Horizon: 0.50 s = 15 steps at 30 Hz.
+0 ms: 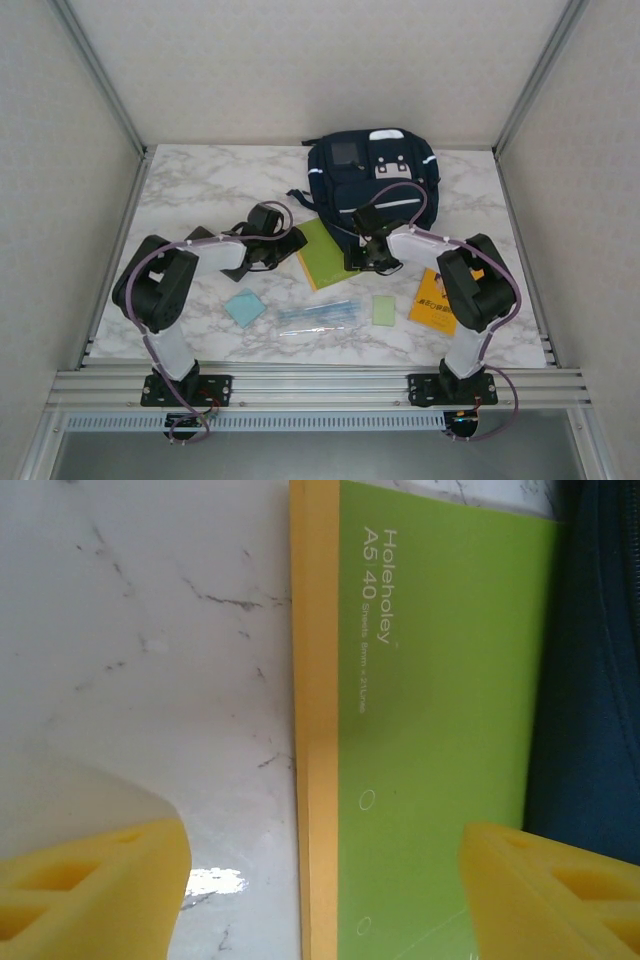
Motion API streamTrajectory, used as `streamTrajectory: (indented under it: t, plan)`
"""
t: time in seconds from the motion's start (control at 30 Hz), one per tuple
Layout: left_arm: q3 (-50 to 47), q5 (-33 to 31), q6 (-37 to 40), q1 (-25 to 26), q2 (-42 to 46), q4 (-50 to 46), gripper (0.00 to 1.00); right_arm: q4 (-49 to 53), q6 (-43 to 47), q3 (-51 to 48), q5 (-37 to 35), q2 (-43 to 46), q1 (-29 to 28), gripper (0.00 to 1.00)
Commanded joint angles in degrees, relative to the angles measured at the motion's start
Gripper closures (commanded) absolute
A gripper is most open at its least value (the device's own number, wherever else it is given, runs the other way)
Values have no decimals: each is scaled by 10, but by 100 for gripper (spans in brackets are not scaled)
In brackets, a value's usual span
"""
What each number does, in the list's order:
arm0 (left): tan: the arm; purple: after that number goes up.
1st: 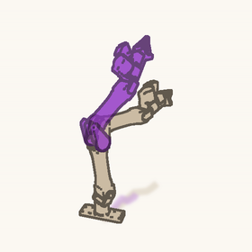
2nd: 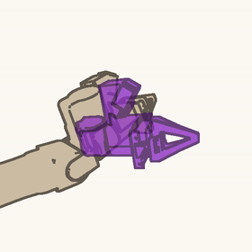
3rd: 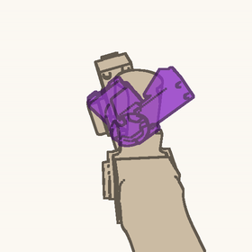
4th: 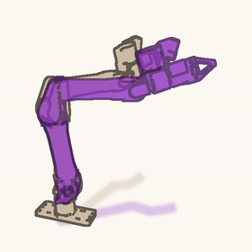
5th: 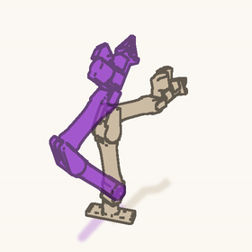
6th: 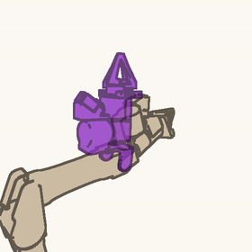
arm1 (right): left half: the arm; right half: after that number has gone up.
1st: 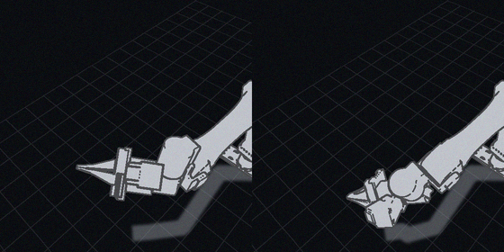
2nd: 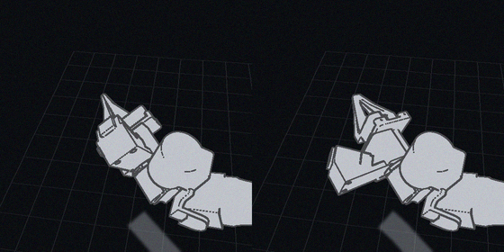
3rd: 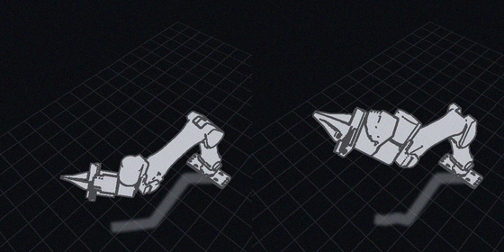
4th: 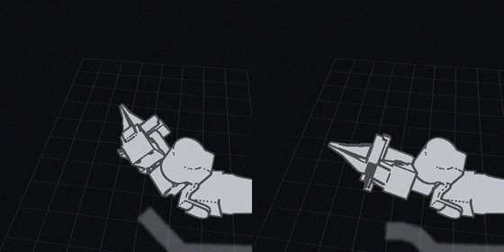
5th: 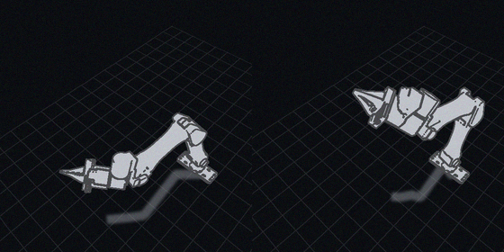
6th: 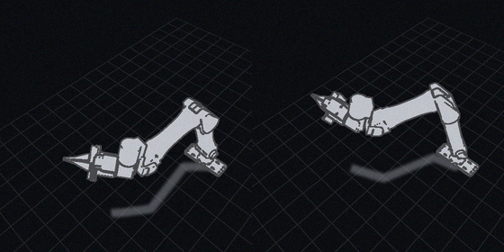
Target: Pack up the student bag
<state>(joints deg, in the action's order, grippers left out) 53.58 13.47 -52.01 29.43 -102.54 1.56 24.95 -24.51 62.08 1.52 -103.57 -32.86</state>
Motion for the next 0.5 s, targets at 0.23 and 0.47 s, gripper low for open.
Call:
streamTrajectory:
  t: [0.23,0.47]
  plan:
    - [-4,44,-33,19,-63,64,34,-80,-13,24,75,-48,-42,70]
    - [0,36,-21,20,-51,45,33,-109,-31,37,149,-49,-48,71]
